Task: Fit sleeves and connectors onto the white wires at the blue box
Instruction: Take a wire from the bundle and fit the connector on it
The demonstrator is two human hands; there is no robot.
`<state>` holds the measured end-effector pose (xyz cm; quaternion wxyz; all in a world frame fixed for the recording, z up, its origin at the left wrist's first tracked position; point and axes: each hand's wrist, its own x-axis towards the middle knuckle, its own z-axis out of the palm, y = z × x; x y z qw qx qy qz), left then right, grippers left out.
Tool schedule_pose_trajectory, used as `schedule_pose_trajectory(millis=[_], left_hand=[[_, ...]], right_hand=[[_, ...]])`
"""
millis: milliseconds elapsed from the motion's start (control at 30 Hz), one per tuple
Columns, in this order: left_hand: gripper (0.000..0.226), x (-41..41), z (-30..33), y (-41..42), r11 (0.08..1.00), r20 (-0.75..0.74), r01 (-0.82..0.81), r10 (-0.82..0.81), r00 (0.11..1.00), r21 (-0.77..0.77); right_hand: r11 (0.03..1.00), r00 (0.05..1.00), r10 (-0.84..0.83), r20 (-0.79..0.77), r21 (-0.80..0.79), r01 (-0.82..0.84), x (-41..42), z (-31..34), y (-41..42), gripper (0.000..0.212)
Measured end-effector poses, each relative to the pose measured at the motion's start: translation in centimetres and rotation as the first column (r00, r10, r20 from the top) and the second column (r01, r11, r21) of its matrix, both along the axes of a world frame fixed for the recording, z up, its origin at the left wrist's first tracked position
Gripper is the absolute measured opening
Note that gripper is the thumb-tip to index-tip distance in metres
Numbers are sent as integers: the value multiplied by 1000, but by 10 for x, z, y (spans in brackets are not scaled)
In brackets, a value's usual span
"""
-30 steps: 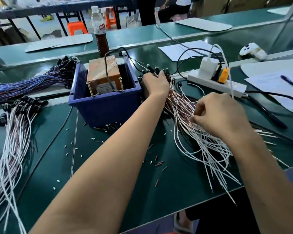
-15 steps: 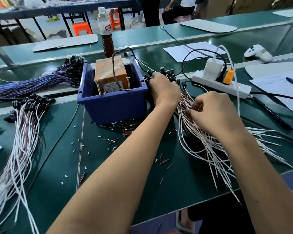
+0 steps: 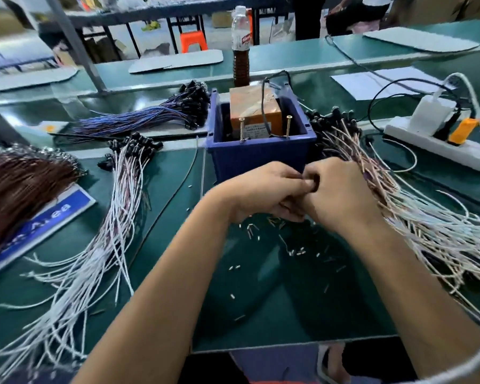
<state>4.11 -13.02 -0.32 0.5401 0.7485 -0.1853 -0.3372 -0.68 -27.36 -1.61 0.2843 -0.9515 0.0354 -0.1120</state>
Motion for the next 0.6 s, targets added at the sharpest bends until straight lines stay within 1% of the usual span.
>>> schedule_pose_trajectory(millis=[67,133,167,200,233,267,300,333,367,400,433,467,500,533,600], left_hand=[[26,1,4,36,994,-22,61,-60,998,95],[22,4,10,74,975,10,59,-63,998,216],[22,7,14,93,958,51,12,-27,998,285],[22,12,16,109,931,119,-72,31,992,357],[21,19,16,123,884,220,-203,118,968,420],[20,26,14,137,809,337,-376,236,911,451],[19,34,11,149,701,462,-560,357,812,442],[18,40,5,162,552,595,-727,442,671,410],[19,46,-1,173,392,708,-838,461,535,379],[27,49,-7,181,258,776,-895,448,445,364],[36,52,-13,189,176,798,-913,445,407,367],[42,54,-18,193,140,796,-914,454,401,381],[45,55,-22,197,126,791,-910,458,405,394],[43,56,-25,198,122,795,-910,449,407,397],[29,58,-27,202,123,820,-919,419,390,374]], right_hand=[[997,997,79,-26,2,-79,2,-3,26,15],[986,985,168,-30,10,-168,5,-10,57,19],[978,977,210,-30,10,-210,7,-13,72,20],[970,969,245,-29,13,-245,8,-15,86,21],[960,960,280,-24,18,-280,11,-17,99,20],[949,949,314,-19,24,-314,14,-18,113,19],[942,942,336,-15,25,-336,18,-18,125,17],[936,936,352,-16,26,-352,22,-18,139,15],[932,932,361,-18,27,-360,26,-18,151,13],[929,929,368,-21,30,-368,30,-18,163,9],[925,924,380,-29,34,-379,35,-18,174,6],[921,920,389,-39,43,-387,39,-18,183,8],[917,916,398,-51,53,-395,42,-18,191,12],[916,914,401,-62,58,-398,46,-18,197,16],[915,912,404,-66,53,-401,50,-20,208,23]])
